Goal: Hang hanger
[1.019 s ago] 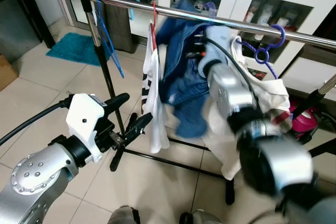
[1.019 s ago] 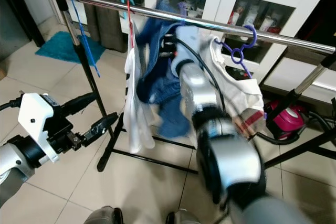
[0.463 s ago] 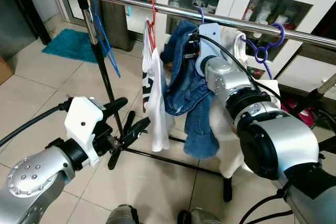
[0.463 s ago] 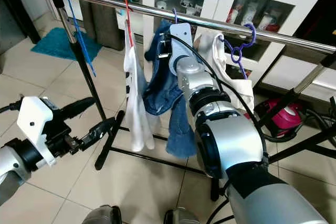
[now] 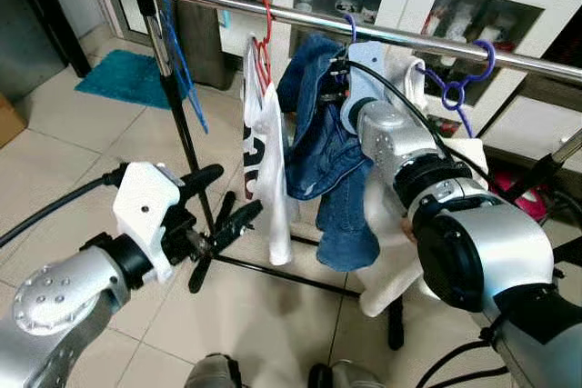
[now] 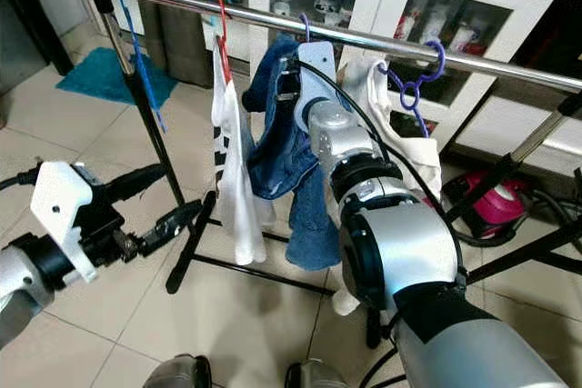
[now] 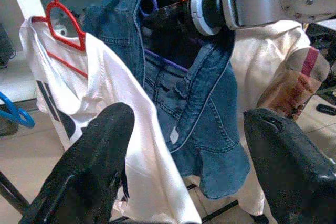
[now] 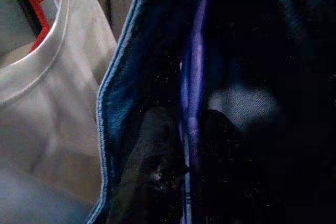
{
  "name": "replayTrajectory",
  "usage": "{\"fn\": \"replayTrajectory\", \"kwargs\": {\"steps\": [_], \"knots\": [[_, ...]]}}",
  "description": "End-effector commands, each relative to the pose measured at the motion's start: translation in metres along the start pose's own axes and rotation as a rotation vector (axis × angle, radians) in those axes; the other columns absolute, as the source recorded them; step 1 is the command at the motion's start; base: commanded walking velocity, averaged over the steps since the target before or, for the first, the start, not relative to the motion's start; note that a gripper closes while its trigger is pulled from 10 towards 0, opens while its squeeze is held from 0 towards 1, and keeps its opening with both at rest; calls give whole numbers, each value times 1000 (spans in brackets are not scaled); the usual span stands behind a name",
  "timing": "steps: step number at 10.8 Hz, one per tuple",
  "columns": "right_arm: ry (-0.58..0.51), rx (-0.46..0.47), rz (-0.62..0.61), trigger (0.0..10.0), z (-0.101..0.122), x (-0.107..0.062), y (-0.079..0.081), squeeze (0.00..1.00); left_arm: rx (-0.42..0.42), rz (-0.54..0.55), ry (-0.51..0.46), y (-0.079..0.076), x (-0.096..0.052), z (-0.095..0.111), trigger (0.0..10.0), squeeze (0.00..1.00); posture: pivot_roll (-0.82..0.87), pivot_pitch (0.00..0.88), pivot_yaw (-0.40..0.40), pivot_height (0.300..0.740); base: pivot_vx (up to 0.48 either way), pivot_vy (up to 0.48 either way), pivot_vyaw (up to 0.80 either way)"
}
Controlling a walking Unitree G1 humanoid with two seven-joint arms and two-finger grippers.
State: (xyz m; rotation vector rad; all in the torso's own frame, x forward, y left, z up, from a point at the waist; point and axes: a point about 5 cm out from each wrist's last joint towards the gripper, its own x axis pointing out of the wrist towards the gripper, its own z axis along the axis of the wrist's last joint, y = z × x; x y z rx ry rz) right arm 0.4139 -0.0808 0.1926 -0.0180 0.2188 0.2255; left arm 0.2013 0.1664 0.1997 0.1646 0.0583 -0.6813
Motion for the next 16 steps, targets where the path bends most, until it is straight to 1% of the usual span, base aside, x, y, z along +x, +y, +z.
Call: {"fn": "replayTrajectory", "kwargs": {"steps": [1, 2, 3, 5, 6, 7, 8, 10, 11, 12, 14, 15, 16], "knots": [[8, 27, -3, 10000, -5, 0, -4, 1000, 13, -8, -3, 1, 1, 1, 10000, 0, 60, 127, -44, 740, 0, 0, 0], [4, 31, 2, 10000, -4, 0, -3, 1000, 14, -7, -3, 2, 2, 1, 10000, 0, 57, 123, -43, 740, 0, 0, 0], [-19, 50, 31, 10000, -2, 0, 0, 1000, 15, 0, 1, 4, 4, -1, 10000, 0, 53, 112, -44, 740, 0, 0, 0], [-57, 54, 59, 10000, 5, 0, 2, 1000, 19, 8, 1, 6, 5, -1, 10000, 0, 52, 99, -43, 740, 0, 0, 0], [-64, 36, 87, 10000, 7, -1, 4, 1000, 20, 10, 1, 7, 7, -2, 10000, 0, 48, 91, -40, 740, 0, 0, 0], [-67, -2, 114, 10000, 6, -1, 7, 1000, 21, 11, 3, 8, 8, -4, 10000, 0, 43, 74, -36, 740, 0, 0, 0], [-72, -13, 130, 10000, 6, -1, 8, 1000, 23, 13, 5, 8, 8, -5, 10000, 0, 42, 66, -35, 740, 0, 0, 0], [-72, -67, 137, 10000, 2, -2, 5, 1000, 27, 20, 9, 10, 10, -9, 10000, 0, 36, 39, -30, 740, 0, 0, 0], [-79, -67, 146, 10000, 2, -2, 5, 1000, 27, 23, 11, 11, 11, -10, 10000, 0, 34, 30, -30, 740, 0, 0, 0], [-100, -88, 171, 10000, 4, -3, 5, 1000, 24, 40, 13, 13, 12, -13, 10000, 0, 29, 14, -27, 740, 0, 0, 0], [-152, -77, 235, 10000, 8, -8, 3, 1000, 15, 69, 11, 17, 15, -17, 10000, 0, 20, 0, -21, 740, 0, 0, 0], [-189, -51, 284, 10000, 8, -13, 4, 1000, 10, 82, 13, 18, 16, -20, 10000, 0, 12, 0, -15, 740, 0, 0, 0], [-201, -53, 302, 10000, 5, -16, 3, 1000, 11, 89, 19, 19, 17, -23, 10000, 0, 3, 0, -7, 740, 0, 0, 0]]}}
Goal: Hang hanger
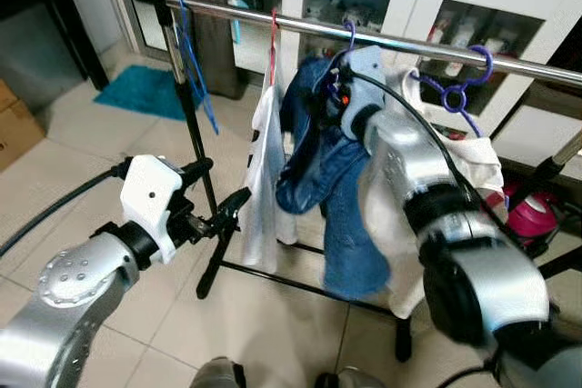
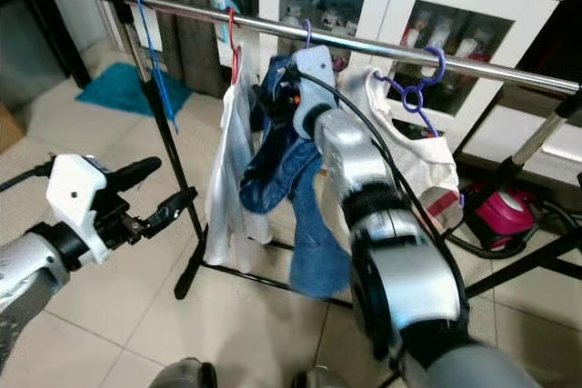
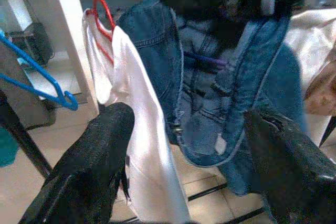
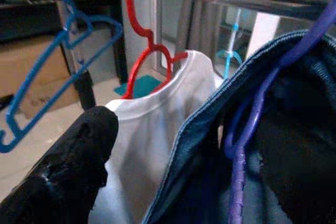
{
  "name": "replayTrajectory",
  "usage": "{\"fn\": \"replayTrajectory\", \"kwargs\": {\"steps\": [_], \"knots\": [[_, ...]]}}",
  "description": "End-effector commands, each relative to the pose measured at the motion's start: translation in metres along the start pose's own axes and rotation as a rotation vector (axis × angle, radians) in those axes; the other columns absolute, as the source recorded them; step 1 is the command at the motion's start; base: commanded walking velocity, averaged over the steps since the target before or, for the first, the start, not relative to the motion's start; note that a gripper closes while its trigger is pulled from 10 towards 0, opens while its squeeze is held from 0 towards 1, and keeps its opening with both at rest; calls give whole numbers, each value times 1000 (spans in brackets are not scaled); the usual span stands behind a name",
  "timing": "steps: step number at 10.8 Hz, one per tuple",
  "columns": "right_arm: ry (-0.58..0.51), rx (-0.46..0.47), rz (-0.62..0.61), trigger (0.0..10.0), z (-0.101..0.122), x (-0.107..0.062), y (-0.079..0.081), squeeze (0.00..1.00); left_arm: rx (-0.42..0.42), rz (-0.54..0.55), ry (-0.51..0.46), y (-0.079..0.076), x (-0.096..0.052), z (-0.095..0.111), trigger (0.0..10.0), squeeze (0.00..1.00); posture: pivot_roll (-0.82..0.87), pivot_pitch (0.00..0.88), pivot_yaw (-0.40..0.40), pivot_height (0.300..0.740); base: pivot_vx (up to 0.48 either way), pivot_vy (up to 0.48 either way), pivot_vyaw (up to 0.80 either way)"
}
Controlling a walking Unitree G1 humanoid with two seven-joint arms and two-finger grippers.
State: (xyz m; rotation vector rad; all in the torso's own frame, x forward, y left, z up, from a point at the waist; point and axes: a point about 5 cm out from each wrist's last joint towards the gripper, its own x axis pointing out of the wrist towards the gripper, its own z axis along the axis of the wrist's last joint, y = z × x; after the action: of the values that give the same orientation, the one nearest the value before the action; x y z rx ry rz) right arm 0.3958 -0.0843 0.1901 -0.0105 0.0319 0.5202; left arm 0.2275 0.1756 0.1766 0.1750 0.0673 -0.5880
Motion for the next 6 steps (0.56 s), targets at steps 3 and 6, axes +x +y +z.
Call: {"fn": "replayTrajectory", "kwargs": {"steps": [3, 6], "knots": [[-98, 55, 121, 10000, 4, -14, 10, 1000, 6, 37, 25, 6, 6, -10, 10000, 0, -14, 0, 9, 740, 0, 0, 0], [-143, -103, 122, 10000, 0, -15, 25, 1000, 41, 86, 25, 14, 10, -11, 10000, 0, -10, 0, 8, 740, 0, 0, 0]]}}
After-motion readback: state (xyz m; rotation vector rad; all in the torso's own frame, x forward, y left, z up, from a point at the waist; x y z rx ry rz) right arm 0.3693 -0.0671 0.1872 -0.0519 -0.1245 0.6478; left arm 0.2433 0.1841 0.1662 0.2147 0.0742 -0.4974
